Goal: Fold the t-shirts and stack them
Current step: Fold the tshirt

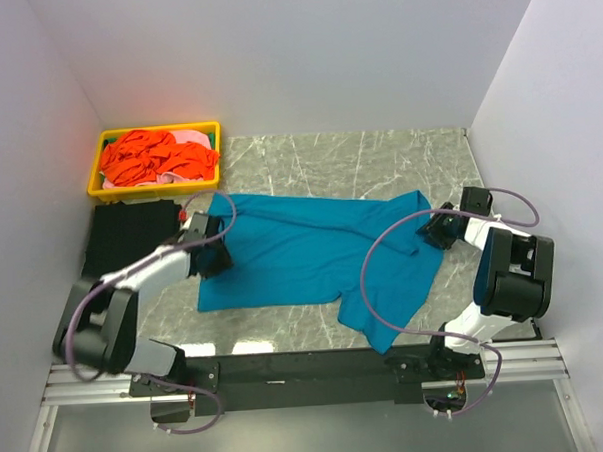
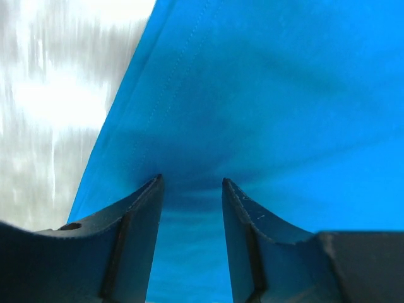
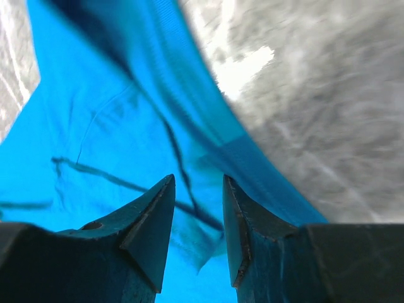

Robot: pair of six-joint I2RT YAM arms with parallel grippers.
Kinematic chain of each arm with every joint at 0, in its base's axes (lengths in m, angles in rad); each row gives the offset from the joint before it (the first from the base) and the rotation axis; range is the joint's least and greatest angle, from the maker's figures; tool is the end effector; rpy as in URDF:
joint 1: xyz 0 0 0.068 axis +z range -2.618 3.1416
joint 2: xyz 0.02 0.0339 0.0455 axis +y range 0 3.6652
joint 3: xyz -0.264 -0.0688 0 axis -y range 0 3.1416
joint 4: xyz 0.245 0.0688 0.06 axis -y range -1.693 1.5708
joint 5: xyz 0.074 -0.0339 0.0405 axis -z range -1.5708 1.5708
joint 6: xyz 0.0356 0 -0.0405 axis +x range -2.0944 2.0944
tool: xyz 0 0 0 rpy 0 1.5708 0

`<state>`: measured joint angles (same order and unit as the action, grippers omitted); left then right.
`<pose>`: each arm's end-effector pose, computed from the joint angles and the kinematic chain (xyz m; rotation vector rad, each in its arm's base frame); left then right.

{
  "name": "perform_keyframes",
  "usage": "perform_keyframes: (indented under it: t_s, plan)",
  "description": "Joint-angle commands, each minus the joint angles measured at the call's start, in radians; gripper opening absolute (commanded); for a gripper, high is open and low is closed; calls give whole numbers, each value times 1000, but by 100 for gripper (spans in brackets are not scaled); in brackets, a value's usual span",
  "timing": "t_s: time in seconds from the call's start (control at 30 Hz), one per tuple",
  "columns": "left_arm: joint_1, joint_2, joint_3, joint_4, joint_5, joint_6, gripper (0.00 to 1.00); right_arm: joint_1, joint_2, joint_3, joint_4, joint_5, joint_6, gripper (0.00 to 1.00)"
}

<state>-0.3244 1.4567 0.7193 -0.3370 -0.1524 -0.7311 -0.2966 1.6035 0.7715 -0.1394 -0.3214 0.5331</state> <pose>0.2516 -0.0789 0.1595 -0.5817 2.5687 -0.1624 0.2890 -0.0766 0.1477 0.9073 2.3757 0.5014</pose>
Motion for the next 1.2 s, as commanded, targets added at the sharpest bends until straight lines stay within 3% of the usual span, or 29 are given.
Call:
perform_keyframes:
  t_s: [0.0,0.2,0.37,0.57,0.9,1.17]
  plan:
    - [-24,-132,-150,-149,97,-143,50,-22,6,49,-39,51,-35,44]
    - [-28,-396,-201,-232,115,-221,55,-22,9,115,-55,9,-71,44]
    - [5,-418,-77,-224,80,-174,72,-18,-8,120,38,-132,-82,44]
    - [114,-193,172,-142,43,18,80,-10,76,204,89,-205,-79,46]
    - [145,184,484,18,37,146,77,5,239,390,77,-272,-81,47]
    - [145,315,540,81,16,190,69,11,299,434,49,-312,-102,47]
